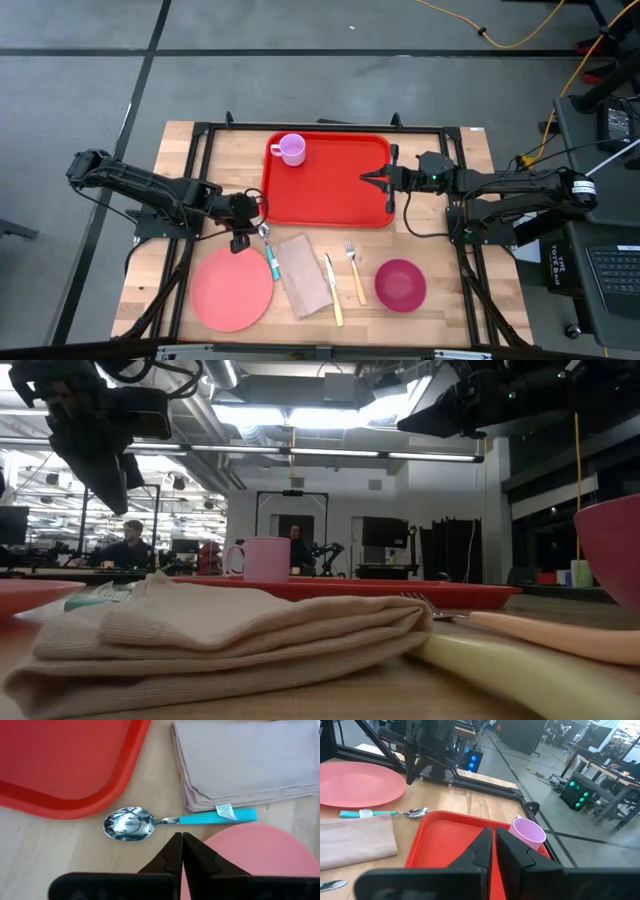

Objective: Set up tray
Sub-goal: Put the light pink plate in the middle of the red tray

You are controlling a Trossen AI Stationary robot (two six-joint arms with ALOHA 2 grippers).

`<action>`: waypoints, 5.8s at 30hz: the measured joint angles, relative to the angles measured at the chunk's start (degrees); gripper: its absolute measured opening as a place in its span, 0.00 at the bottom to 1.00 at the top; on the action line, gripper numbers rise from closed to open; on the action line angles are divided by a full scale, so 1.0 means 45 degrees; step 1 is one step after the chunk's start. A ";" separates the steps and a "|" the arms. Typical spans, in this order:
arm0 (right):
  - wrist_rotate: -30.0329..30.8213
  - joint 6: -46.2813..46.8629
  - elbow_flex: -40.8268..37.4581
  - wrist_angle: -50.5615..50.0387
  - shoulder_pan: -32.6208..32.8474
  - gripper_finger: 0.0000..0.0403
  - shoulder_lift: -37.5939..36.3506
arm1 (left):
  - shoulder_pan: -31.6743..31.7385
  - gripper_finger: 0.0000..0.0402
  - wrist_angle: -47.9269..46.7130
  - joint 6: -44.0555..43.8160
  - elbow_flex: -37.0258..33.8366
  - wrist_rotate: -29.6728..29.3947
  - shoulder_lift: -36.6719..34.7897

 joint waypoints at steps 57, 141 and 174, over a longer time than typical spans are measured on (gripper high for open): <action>-0.0008 0.0039 0.0000 0.0165 0.0000 0.07 -0.0010 | 0.0005 0.38 -0.1233 0.0296 -0.0714 0.2257 0.0361; 0.0021 0.0044 0.0000 0.0325 0.0000 0.07 -0.0005 | -0.1758 0.36 -0.0473 -0.0081 -0.0724 0.3378 0.3191; 0.0021 0.0005 0.0000 0.0335 0.0000 0.07 -0.0005 | -0.1744 0.36 -0.0539 0.1018 -0.0510 0.1806 0.2071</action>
